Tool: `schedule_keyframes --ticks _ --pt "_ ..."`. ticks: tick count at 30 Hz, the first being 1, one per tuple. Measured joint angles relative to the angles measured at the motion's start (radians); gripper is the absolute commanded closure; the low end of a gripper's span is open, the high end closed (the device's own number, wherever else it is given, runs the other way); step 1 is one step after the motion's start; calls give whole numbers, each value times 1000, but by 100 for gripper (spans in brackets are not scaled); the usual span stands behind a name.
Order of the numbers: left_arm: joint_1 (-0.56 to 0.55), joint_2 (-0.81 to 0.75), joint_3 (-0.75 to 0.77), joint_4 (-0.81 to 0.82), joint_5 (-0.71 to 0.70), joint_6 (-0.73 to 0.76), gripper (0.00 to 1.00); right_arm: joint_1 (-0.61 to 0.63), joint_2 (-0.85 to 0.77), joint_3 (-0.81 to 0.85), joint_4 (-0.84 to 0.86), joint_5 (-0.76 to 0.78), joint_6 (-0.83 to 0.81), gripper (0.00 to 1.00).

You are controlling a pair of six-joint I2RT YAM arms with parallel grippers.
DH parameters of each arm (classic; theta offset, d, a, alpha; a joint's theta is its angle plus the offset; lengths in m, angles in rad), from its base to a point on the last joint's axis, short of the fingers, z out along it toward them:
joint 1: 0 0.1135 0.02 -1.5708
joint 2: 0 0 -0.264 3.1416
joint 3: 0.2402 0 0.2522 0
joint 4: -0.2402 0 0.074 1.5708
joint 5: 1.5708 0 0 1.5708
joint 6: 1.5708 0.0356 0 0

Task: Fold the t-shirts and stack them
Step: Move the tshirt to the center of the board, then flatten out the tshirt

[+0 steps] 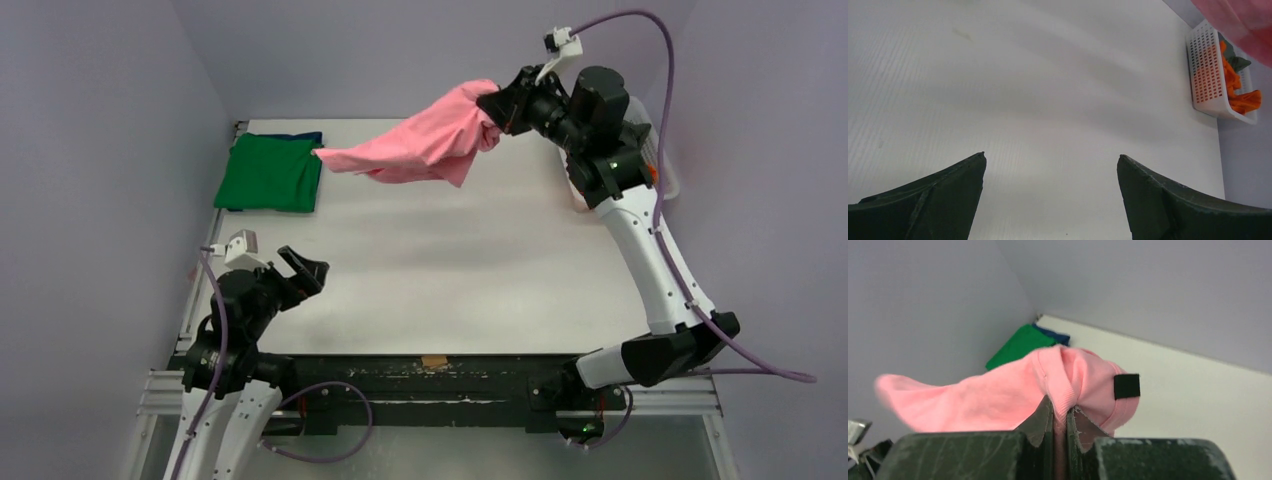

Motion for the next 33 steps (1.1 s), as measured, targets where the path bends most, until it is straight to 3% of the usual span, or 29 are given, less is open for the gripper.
schedule_keyframes --ticks 1,4,6,11,18,23,29,33 --pt "0 0 8 -12 -6 -5 0 -5 -20 -62 24 -6 7 92" --pt "0 -1 17 -46 -27 -24 0 -13 -73 -303 80 -15 21 45" --pt "0 -3 17 -74 -36 -36 0 -14 -101 -515 123 2 45 36" --pt "0 -8 11 -108 -49 -53 0 -13 -84 -843 54 189 102 32" --pt "-2 84 -44 -94 -27 -71 0 34 -225 -905 -13 394 108 31" --pt "-4 116 -70 -96 -22 -81 0 333 -225 -903 38 452 105 31" --pt "-4 113 -70 -99 -43 -95 0 701 103 -802 63 465 115 36" --pt "-4 100 -72 -110 -66 -107 0 837 305 -660 43 510 123 36"
